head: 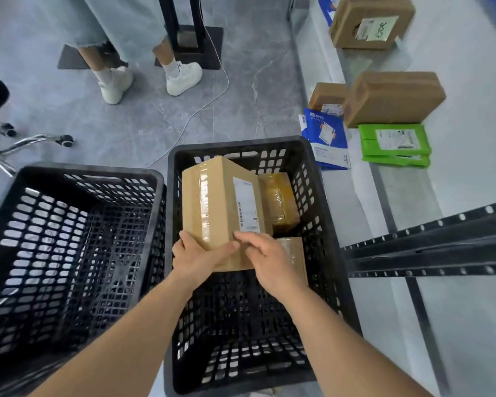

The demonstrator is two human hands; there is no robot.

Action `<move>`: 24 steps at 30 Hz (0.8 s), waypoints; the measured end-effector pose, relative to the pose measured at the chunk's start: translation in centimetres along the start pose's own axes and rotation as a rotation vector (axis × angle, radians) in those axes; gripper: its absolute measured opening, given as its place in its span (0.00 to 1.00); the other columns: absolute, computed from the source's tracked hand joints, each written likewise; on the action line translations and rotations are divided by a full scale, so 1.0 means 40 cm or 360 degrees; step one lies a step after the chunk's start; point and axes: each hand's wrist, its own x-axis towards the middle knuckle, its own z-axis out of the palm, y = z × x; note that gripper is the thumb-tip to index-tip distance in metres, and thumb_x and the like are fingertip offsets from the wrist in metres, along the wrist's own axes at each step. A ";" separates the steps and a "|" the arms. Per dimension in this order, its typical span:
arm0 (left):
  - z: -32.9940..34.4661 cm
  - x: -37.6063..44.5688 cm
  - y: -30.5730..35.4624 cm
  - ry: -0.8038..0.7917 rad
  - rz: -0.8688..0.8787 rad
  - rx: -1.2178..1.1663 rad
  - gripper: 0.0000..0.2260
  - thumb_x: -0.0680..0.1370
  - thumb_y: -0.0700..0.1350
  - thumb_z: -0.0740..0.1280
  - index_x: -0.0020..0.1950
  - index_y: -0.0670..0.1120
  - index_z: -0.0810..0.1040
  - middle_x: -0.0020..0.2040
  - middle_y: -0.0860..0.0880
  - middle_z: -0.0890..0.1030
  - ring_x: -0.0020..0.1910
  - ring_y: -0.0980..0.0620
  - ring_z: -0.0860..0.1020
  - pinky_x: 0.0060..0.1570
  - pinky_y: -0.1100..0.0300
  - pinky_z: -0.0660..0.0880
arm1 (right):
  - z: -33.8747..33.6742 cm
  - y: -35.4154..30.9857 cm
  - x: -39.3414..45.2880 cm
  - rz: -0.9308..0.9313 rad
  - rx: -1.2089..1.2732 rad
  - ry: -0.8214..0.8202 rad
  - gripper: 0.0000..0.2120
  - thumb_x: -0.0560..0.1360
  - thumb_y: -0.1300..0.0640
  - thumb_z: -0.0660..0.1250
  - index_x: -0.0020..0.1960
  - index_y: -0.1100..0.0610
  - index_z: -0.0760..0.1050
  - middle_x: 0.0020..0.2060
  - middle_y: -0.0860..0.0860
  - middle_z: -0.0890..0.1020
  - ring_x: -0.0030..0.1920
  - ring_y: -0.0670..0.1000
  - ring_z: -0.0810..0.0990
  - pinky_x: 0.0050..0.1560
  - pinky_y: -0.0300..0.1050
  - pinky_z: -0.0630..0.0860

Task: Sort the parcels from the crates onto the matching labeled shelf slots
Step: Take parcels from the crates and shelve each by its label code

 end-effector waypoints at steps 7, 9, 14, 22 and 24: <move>-0.043 0.025 -0.021 -0.0166 0.0107 -0.0454 0.28 0.67 0.59 0.69 0.62 0.55 0.63 0.58 0.50 0.75 0.50 0.53 0.75 0.50 0.55 0.69 | -0.021 0.046 0.048 0.0355 0.0033 0.0172 0.29 0.81 0.55 0.58 0.78 0.51 0.50 0.75 0.48 0.59 0.74 0.51 0.60 0.71 0.49 0.60; -0.050 0.023 -0.023 -0.0230 0.0179 -0.0530 0.24 0.70 0.55 0.68 0.64 0.54 0.65 0.55 0.51 0.76 0.45 0.53 0.73 0.46 0.57 0.69 | -0.024 0.061 0.055 0.0425 0.0063 0.0139 0.29 0.80 0.52 0.58 0.78 0.51 0.51 0.74 0.48 0.62 0.74 0.53 0.61 0.73 0.55 0.60; -0.057 0.025 -0.033 -0.0364 0.0294 -0.0669 0.31 0.69 0.53 0.64 0.71 0.64 0.61 0.60 0.60 0.78 0.59 0.54 0.75 0.52 0.55 0.73 | -0.039 0.064 0.054 0.0270 0.0268 0.0253 0.15 0.79 0.57 0.60 0.65 0.47 0.70 0.53 0.40 0.77 0.56 0.43 0.75 0.57 0.44 0.73; -0.017 0.035 -0.016 -0.0310 0.0200 -0.0654 0.20 0.81 0.47 0.59 0.73 0.58 0.64 0.62 0.55 0.77 0.59 0.55 0.75 0.59 0.52 0.73 | -0.043 0.073 0.022 0.0326 0.0185 0.0510 0.13 0.80 0.46 0.58 0.58 0.52 0.69 0.51 0.47 0.78 0.48 0.45 0.76 0.38 0.39 0.70; -0.007 0.046 -0.016 -0.0249 0.0162 -0.0656 0.18 0.81 0.48 0.61 0.71 0.54 0.67 0.62 0.53 0.77 0.58 0.54 0.75 0.62 0.52 0.71 | -0.040 0.087 0.023 0.0372 0.0116 0.0479 0.17 0.80 0.45 0.55 0.65 0.51 0.67 0.54 0.47 0.77 0.51 0.47 0.77 0.43 0.43 0.74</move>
